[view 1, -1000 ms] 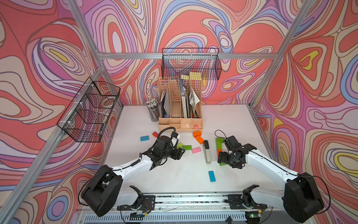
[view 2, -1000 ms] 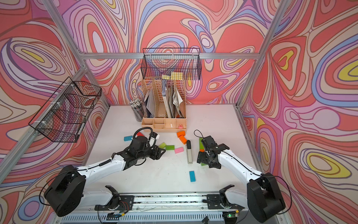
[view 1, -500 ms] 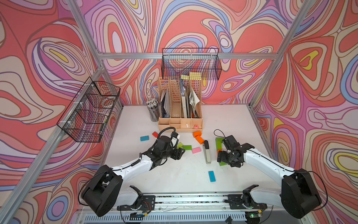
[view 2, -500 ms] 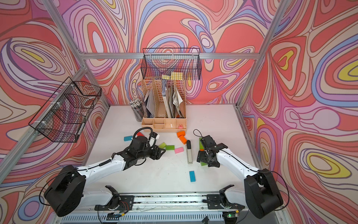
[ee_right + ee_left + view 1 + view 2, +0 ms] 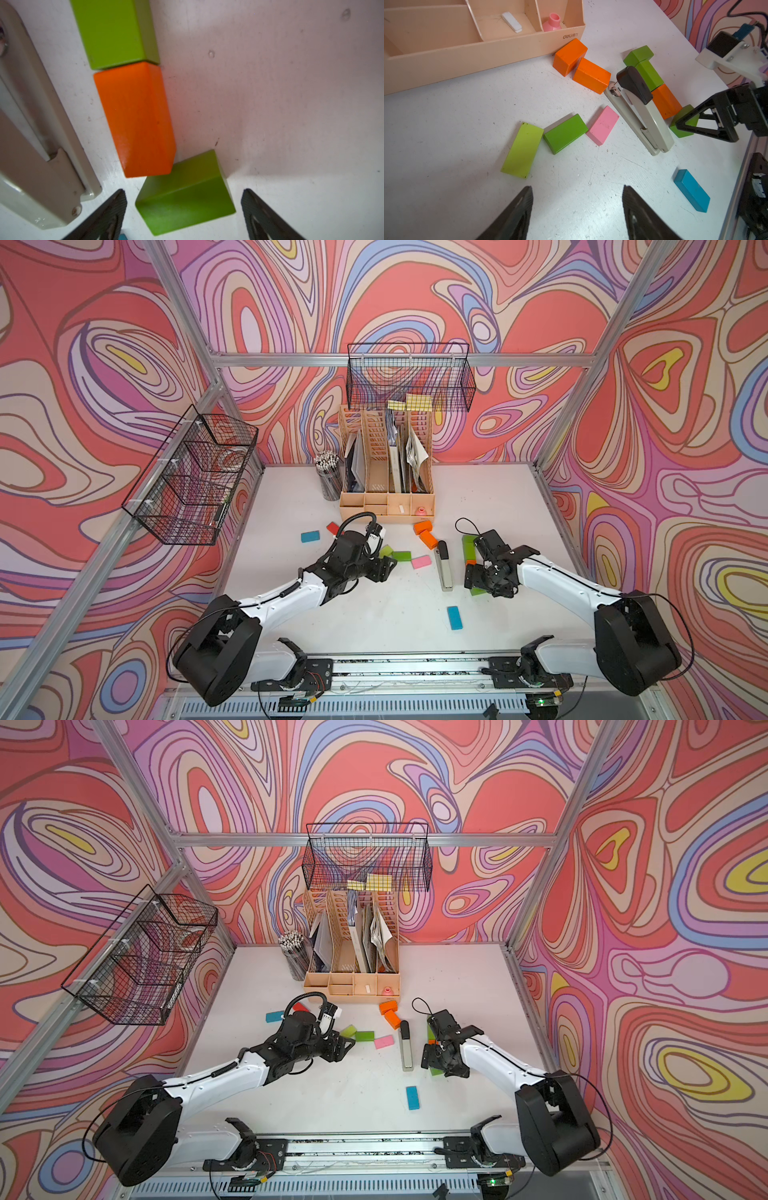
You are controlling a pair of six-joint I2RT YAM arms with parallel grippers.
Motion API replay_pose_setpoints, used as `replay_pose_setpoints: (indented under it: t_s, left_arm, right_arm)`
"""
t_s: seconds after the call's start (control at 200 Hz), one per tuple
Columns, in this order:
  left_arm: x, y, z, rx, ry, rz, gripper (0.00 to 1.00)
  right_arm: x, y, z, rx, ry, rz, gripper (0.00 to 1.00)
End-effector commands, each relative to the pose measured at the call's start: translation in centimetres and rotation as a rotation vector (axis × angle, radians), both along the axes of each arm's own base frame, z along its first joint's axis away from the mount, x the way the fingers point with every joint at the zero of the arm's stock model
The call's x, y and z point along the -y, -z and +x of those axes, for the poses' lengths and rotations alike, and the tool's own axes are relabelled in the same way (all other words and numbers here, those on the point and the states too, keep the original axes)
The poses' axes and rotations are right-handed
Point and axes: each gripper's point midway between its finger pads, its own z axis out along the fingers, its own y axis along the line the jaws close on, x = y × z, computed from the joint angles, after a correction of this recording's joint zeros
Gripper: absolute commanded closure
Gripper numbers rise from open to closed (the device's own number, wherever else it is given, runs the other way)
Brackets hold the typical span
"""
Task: Assemble the letter c with building blocks
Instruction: Assemble the building block at the center of the board.
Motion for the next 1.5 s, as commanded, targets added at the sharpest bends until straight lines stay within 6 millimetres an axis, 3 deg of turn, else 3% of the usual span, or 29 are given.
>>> replay_pose_setpoints:
  t_s: [0.0,0.34,0.811,1.062,1.492]
  left_arm:
    - [-0.1,-0.2,-0.1,0.026,0.008,0.011,0.29]
    - [-0.1,-0.2,-0.1,0.029,0.010,0.012,0.29]
    - [-0.1,-0.5,-0.2,0.040,0.013,0.007,0.29]
    - [-0.1,-0.5,-0.1,0.040,0.014,0.008,0.29]
    - [0.0,-0.3,-0.1,0.034,0.015,0.009,0.29]
  right_arm:
    - [-0.6,-0.2,0.6,0.017,-0.030,0.015,0.10]
    - [-1.3,-0.2,0.3,0.010,-0.046,0.052,0.17]
    - [-0.6,0.2,0.0,-0.012,-0.024,0.013,0.13]
    - [0.0,0.0,0.0,0.003,0.004,-0.009,0.23]
    - [-0.1,0.0,0.1,0.030,0.045,0.016,0.28]
